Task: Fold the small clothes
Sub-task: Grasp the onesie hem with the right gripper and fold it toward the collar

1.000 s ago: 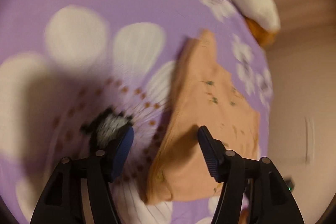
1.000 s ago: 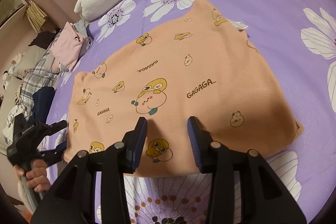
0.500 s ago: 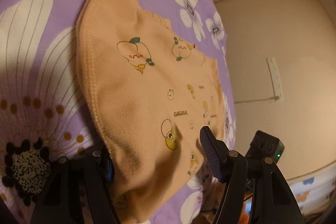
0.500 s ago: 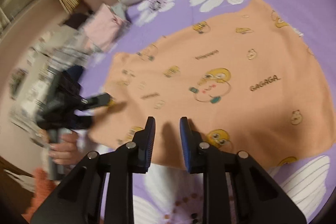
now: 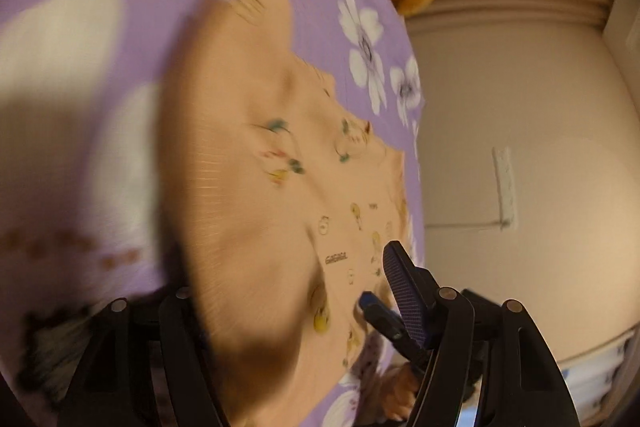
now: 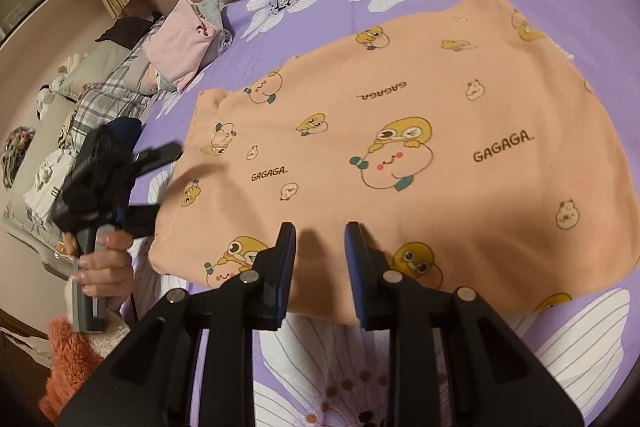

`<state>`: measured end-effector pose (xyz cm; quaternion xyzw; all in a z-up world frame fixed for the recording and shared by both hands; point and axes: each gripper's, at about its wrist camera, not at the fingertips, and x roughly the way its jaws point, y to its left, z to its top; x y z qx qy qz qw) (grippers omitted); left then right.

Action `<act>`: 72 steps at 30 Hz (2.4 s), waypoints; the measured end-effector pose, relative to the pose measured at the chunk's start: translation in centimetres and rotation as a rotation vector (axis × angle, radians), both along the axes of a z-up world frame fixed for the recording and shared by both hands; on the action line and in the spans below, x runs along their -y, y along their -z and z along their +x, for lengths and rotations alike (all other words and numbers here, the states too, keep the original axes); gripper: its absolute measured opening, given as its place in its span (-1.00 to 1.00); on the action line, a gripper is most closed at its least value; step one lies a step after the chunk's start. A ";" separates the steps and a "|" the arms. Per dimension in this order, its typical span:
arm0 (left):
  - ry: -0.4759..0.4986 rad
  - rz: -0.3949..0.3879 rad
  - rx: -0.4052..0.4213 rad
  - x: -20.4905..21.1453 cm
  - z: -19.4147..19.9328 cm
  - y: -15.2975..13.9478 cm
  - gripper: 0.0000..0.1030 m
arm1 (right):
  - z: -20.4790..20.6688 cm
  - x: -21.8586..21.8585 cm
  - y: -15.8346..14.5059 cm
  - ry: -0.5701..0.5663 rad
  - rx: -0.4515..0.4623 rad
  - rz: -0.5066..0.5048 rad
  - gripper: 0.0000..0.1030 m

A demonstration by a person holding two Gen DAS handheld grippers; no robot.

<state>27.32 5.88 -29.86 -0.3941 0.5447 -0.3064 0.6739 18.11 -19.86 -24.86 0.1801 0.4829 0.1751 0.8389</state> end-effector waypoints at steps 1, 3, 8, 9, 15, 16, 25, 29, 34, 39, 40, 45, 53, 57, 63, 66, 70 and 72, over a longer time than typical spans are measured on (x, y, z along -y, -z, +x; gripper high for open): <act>0.011 0.030 0.016 0.6 -0.1 -0.3 0.33 | -0.1 0.0 -0.1 0.002 0.007 0.001 -0.51; 0.021 0.090 0.039 1.8 -0.3 -0.8 0.20 | 0.0 0.3 -0.1 0.012 0.015 0.039 -0.64; -0.105 0.268 -0.014 1.6 -0.9 -1.0 -0.46 | 0.7 -0.2 1.3 -0.034 -0.075 0.053 -1.00; -0.133 0.340 -0.008 2.1 -1.2 -1.7 -0.49 | 0.9 -0.4 1.9 -0.029 -0.094 0.017 -1.00; -0.134 0.391 0.149 6.5 -3.0 -6.8 -0.56 | 1.0 -0.1 2.1 0.009 -0.115 0.057 -1.00; -0.136 0.356 0.150 7.0 -3.0 -7.5 -0.56 | 1.0 0.4 2.0 0.021 -0.128 0.083 -1.00; -0.032 0.289 0.039 19.0 -0.5 -6.4 0.30 | -2.3 11.9 0.9 0.452 -0.082 0.145 -0.93; 0.041 0.125 -0.042 20.3 -0.6 -5.9 0.32 | -2.5 15.4 4.2 0.457 -0.214 0.521 -0.76; -0.119 -0.007 0.057 17.3 -3.4 -6.4 0.38 | -3.1 15.7 4.4 0.440 -0.212 0.671 -0.33; -0.168 0.440 0.164 16.4 -4.7 -9.6 0.38 | -3.4 17.2 4.9 0.422 -0.183 0.909 -0.05; -0.181 0.497 0.187 16.3 -5.4 -9.8 0.38 | -3.3 17.0 5.0 0.429 -0.179 0.930 -0.01; -0.170 0.724 0.229 15.1 -10.4 -6.3 0.38 | -2.3 16.1 4.7 0.390 -0.215 0.924 -0.01; -0.216 0.744 0.203 15.9 -12.9 -5.2 0.39 | 2.1 12.5 1.4 0.353 -0.238 0.562 -0.10; -0.165 0.770 0.204 17.3 -12.5 -4.8 0.38 | 4.0 11.1 0.3 0.252 -0.151 0.389 -0.67; -0.110 0.960 0.205 20.1 -11.6 -2.7 0.39 | 4.2 13.2 -0.7 0.229 -0.060 0.548 -0.71; -0.123 0.965 0.206 20.2 -11.8 -2.8 0.39 | 3.5 14.0 -2.4 0.233 0.032 0.556 -0.71; -0.144 0.929 0.165 19.1 -11.6 -2.8 0.44 | 2.5 14.8 -3.0 0.268 0.066 0.418 -0.71; -0.157 0.961 0.166 19.3 -11.3 -2.5 0.58 | 2.6 15.7 -2.3 0.352 0.054 0.336 -0.71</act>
